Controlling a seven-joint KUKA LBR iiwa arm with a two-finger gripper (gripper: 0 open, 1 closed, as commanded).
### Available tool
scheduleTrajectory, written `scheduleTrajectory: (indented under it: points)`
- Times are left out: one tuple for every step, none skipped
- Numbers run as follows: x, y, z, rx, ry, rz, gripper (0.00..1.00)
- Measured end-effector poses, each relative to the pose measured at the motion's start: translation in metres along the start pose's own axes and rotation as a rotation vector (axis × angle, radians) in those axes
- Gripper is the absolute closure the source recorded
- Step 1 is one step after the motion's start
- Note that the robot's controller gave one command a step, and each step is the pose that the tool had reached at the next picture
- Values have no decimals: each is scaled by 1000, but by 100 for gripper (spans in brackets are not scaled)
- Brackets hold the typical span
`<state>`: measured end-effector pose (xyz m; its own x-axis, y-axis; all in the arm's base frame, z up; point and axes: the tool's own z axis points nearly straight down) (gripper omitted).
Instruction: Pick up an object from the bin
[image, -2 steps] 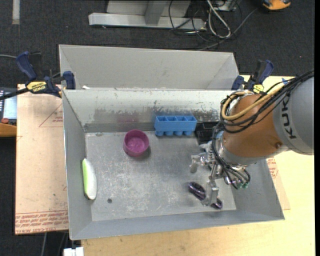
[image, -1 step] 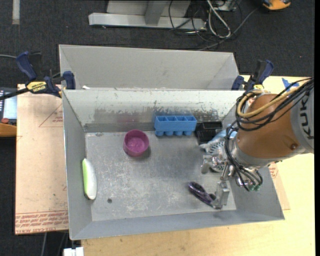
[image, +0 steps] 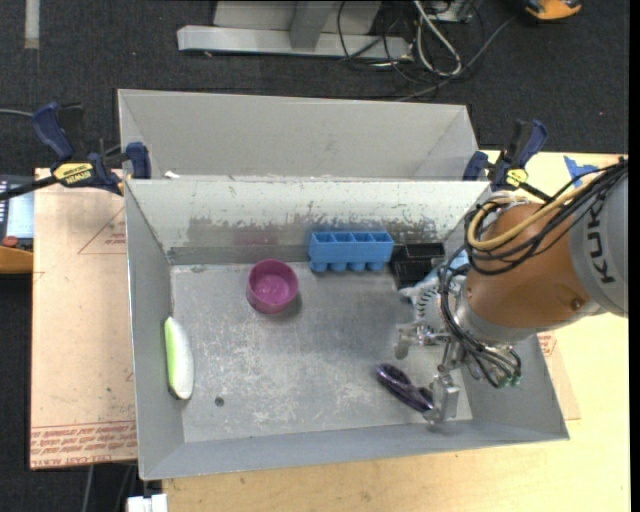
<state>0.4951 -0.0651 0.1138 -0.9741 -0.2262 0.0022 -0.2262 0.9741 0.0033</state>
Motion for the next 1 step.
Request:
scheduleTrajectory:
  points:
    - [10,-2,43,3,-19,247,0]
